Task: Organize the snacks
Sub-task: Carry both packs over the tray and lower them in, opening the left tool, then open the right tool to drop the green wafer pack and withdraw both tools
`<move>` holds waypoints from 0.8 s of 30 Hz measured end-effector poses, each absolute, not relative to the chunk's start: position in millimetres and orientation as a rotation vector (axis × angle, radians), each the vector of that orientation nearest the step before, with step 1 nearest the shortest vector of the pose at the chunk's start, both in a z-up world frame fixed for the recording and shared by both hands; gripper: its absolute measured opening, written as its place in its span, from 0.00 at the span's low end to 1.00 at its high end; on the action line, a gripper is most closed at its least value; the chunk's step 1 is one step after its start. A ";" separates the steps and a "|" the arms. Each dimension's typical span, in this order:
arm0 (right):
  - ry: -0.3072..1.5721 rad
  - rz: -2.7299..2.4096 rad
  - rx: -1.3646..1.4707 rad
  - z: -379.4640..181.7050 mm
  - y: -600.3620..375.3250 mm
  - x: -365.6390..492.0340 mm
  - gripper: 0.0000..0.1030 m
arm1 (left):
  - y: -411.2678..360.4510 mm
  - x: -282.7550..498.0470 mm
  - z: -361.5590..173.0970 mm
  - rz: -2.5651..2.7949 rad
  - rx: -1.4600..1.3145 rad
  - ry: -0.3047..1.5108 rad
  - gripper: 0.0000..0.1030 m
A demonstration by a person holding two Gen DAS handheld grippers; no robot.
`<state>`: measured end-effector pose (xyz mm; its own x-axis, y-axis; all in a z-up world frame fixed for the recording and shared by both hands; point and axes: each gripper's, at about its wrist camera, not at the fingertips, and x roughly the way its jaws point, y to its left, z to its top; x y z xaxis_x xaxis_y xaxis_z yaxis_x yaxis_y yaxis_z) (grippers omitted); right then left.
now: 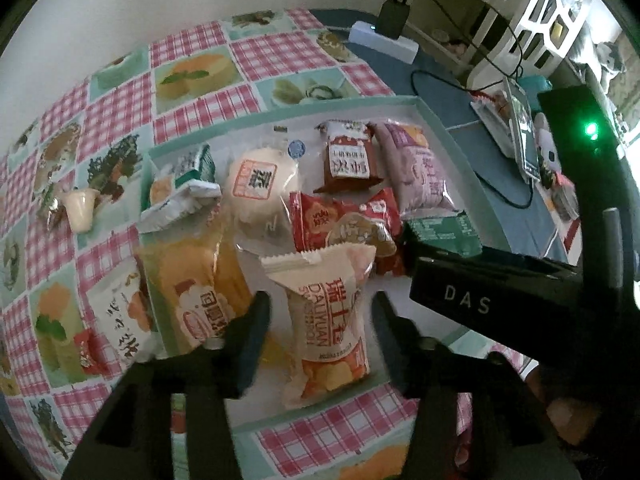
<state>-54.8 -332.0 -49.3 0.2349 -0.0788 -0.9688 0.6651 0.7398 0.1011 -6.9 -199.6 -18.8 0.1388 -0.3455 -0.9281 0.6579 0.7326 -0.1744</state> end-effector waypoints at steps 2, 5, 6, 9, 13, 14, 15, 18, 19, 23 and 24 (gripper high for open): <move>1.233 -0.546 0.563 -47.8 -331.8 -54.2 0.72 | -197.4 -5.7 -13.2 -0.740 0.303 1.213 0.55; 1.218 -0.544 0.549 -43.4 -331.5 -53.9 0.72 | -195.2 -3.4 -6.2 -0.737 0.302 1.190 0.57; 1.208 -0.544 0.545 -41.2 -331.3 -54.2 0.72 | -194.1 -2.2 -4.1 -0.736 0.299 1.183 0.57; 1.190 -0.542 0.554 -38.6 -332.7 -54.2 0.73 | -189.4 2.6 -0.7 -0.724 0.294 1.174 0.67; 1.182 -0.541 0.558 -39.8 -334.0 -53.4 0.77 | -182.8 9.9 1.1 -0.714 0.256 1.177 0.67; 1.182 -0.537 0.561 -40.4 -333.9 -53.2 0.78 | -181.3 11.5 0.9 -0.709 0.249 1.178 0.68; 1.181 -0.534 0.561 -40.7 -333.5 -53.0 0.79 | -178.2 14.6 0.9 -0.700 0.236 1.180 0.68; 1.175 -0.529 0.554 -41.4 -331.6 -51.8 0.81 | -170.7 21.2 0.1 -0.681 0.203 1.185 0.68; 1.171 -0.527 0.553 -41.6 -330.8 -51.2 0.82 | -167.0 24.4 0.2 -0.669 0.190 1.185 0.68; 1.153 -0.518 0.553 -40.0 -329.8 -50.4 0.87 | -149.5 39.1 0.6 -0.607 0.126 1.180 0.74; 1.149 -0.517 0.552 -39.8 -329.6 -50.1 0.90 | -145.5 42.5 0.4 -0.594 0.112 1.180 0.76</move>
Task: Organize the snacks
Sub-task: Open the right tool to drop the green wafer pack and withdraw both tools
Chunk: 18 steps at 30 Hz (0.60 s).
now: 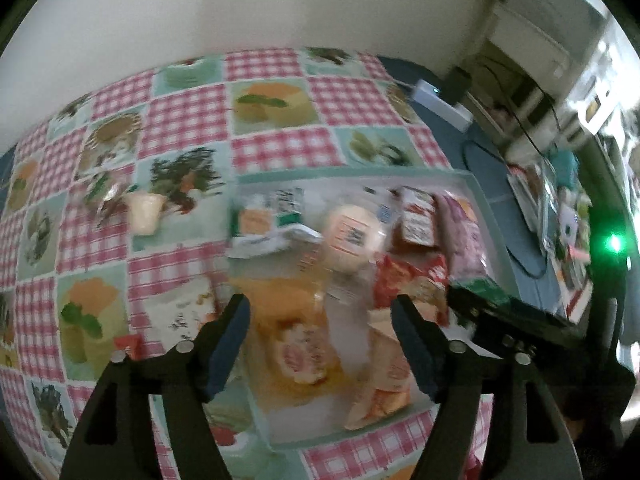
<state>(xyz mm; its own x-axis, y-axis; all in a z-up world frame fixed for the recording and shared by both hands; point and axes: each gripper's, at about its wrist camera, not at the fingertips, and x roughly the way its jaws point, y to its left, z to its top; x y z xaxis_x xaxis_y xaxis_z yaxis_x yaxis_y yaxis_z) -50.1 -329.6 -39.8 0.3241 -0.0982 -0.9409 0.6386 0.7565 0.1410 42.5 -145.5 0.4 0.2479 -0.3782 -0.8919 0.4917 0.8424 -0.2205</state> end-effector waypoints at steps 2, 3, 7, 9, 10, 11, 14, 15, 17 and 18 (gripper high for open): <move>1.143 -0.514 0.553 -39.3 -329.8 -50.7 0.95 | -133.8 51.1 -0.1 -0.561 0.071 1.179 0.79; 1.139 -0.513 0.551 -38.8 -329.7 -50.5 1.00 | -129.5 54.2 -0.5 -0.549 0.056 1.180 0.79; 1.123 -0.510 0.537 -36.9 -327.8 -49.3 1.00 | -106.0 69.0 -3.6 -0.492 -0.022 1.187 0.79; 1.123 -0.510 0.530 -37.0 -327.5 -48.3 1.00 | -94.0 76.4 -5.9 -0.463 -0.054 1.191 0.79; 1.123 -0.511 0.524 -36.8 -326.8 -47.6 1.00 | -87.7 80.3 -7.2 -0.446 -0.070 1.192 0.79; 1.122 -0.508 0.516 -36.5 -325.2 -46.3 1.00 | -80.2 84.6 -9.0 -0.426 -0.086 1.194 0.79; 1.115 -0.492 0.496 -35.0 -320.5 -40.0 1.00 | -59.2 95.3 -15.1 -0.364 -0.128 1.199 0.79; 1.112 -0.481 0.485 -34.0 -316.7 -37.2 1.00 | -48.1 101.0 -17.8 -0.334 -0.149 1.203 0.79; 1.100 -0.457 0.468 -31.8 -310.3 -32.8 1.00 | -31.3 108.9 -21.9 -0.294 -0.179 1.209 0.80; 1.093 -0.445 0.459 -30.2 -305.8 -29.8 1.00 | -19.4 114.1 -25.0 -0.262 -0.201 1.213 0.79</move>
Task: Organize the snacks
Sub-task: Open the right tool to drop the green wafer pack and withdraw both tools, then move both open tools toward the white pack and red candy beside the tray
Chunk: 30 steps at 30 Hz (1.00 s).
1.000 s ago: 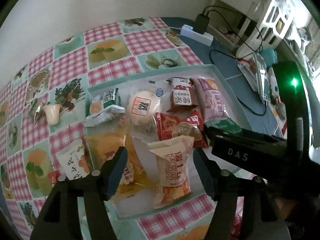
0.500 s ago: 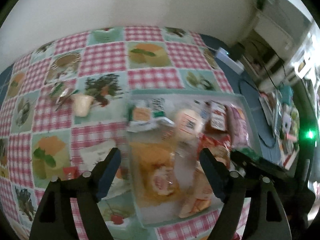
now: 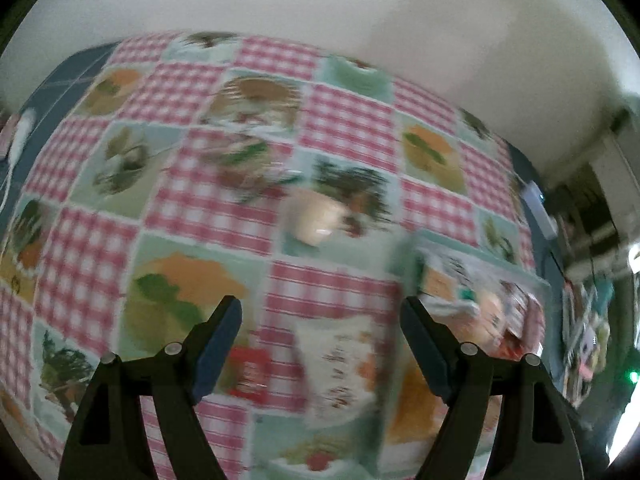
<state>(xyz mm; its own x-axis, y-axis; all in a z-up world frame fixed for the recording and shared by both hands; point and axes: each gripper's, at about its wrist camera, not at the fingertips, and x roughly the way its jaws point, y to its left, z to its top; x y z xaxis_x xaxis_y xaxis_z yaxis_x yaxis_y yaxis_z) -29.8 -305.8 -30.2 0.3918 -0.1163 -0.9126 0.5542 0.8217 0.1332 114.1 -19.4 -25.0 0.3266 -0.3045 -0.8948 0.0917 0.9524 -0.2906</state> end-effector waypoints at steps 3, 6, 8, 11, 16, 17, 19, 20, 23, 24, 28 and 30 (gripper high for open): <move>1.069 -0.415 0.442 -24.2 -293.9 -24.1 1.00 | 6.6 124.1 -30.6 -0.198 -0.243 1.217 0.80; 1.030 -0.379 0.457 -16.6 -282.7 -19.0 1.00 | 29.6 131.7 -33.7 -0.145 -0.266 1.207 0.84; 1.007 -0.365 0.465 -12.6 -274.4 -14.3 1.00 | 43.2 135.0 -34.2 -0.117 -0.275 1.194 0.90; 0.979 -0.344 0.464 -6.6 -259.3 -7.3 1.00 | 58.0 137.4 -33.2 -0.089 -0.272 1.176 0.90; 0.972 -0.279 0.457 -4.7 -230.6 8.7 1.00 | 75.2 140.1 -31.3 -0.053 -0.268 1.159 0.90; 0.974 -0.267 0.454 -5.0 -225.2 11.8 1.00 | 78.1 140.3 -31.4 -0.045 -0.273 1.156 0.90; 0.979 -0.246 0.443 -5.8 -214.3 18.2 1.00 | 84.2 141.2 -31.6 -0.033 -0.278 1.155 0.90; 0.980 -0.237 0.438 -5.8 -208.6 20.6 1.00 | 86.4 141.6 -31.7 -0.029 -0.277 1.155 0.90; 0.985 -0.204 0.427 -7.2 -191.2 28.1 1.00 | 89.5 141.7 -32.1 -0.030 -0.272 1.158 0.90; 0.987 -0.191 0.423 -7.4 -185.3 31.2 1.00 | 89.9 141.1 -32.1 -0.030 -0.272 1.159 0.90; 0.999 -0.136 0.397 -9.3 -162.6 40.9 1.00 | 91.1 141.0 -35.2 -0.032 -0.277 1.175 0.90; 1.017 -0.108 0.370 -12.4 -149.5 46.7 1.00 | 91.4 141.2 -37.8 -0.033 -0.281 1.185 0.90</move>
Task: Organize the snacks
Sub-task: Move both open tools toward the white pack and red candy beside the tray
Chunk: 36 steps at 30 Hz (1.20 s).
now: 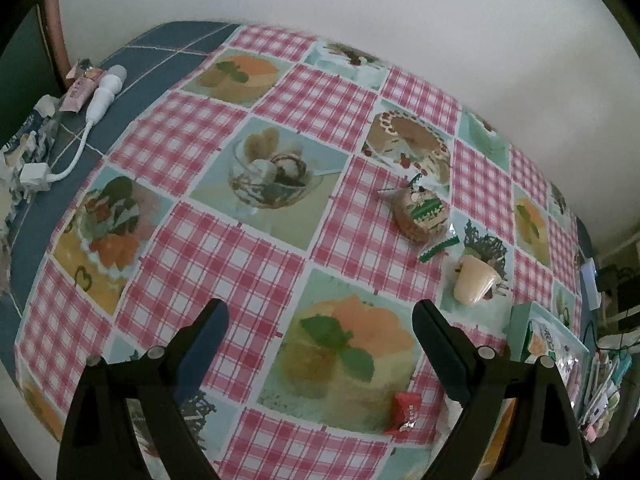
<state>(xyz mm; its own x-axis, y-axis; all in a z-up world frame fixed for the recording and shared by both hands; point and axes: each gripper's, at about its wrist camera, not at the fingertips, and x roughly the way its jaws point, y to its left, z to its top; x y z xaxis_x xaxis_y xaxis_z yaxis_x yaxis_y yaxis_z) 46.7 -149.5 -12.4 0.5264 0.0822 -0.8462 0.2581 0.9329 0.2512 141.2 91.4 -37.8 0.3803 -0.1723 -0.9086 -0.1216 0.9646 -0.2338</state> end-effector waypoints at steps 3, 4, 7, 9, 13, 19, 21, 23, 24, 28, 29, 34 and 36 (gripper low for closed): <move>1.039 -0.064 0.338 -16.8 -133.3 53.1 1.00 | 91.8 141.1 -41.5 -0.033 -0.282 1.201 0.90; 1.044 -0.053 0.327 -17.7 -128.7 54.9 1.00 | 91.4 140.7 -42.4 -0.032 -0.280 1.206 0.90; 1.061 -0.016 0.285 -20.9 -113.9 60.1 1.00 | 89.1 138.9 -46.1 -0.037 -0.275 1.222 0.90; 1.073 -0.010 0.261 -23.5 -108.6 62.2 1.00 | 88.1 137.5 -48.5 -0.035 -0.278 1.234 0.90; 1.096 -0.008 0.252 -29.9 -105.1 63.9 1.00 | 83.6 134.3 -50.4 -0.050 -0.287 1.247 0.90; 1.129 0.008 0.251 -34.9 -103.8 65.1 0.90 | 75.9 129.9 -52.9 -0.072 -0.284 1.268 0.90; 1.138 0.012 0.254 -37.0 -104.0 64.9 0.85 | 73.3 128.4 -54.3 -0.080 -0.282 1.275 0.90; 1.147 0.013 0.264 -40.2 -104.8 65.7 0.84 | 71.0 127.2 -56.0 -0.087 -0.283 1.284 0.90; 1.152 0.010 0.272 -42.4 -106.1 65.8 0.84 | 70.0 126.5 -56.8 -0.090 -0.284 1.288 0.90; 1.173 0.005 0.292 -49.1 -109.3 66.4 0.83 | 64.9 124.7 -58.6 -0.094 -0.275 1.300 0.90; 1.175 0.008 0.293 -50.1 -108.9 66.9 0.80 | 64.0 124.3 -58.8 -0.092 -0.276 1.302 0.90; 1.189 0.026 0.289 -54.8 -105.8 68.3 0.73 | 59.6 121.7 -59.0 -0.101 -0.265 1.306 0.90; 1.184 0.021 0.278 -54.2 -106.4 68.3 0.68 | 57.9 120.6 -59.3 -0.107 -0.262 1.308 0.90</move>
<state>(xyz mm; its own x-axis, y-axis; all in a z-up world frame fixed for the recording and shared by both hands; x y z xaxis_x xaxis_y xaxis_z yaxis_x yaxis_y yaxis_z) 68.3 -106.4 -54.2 0.3815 0.1616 -0.9101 0.1284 0.9658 0.2253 120.6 57.9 -59.3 0.2601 -0.2252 -0.9390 -0.0698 0.9655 -0.2509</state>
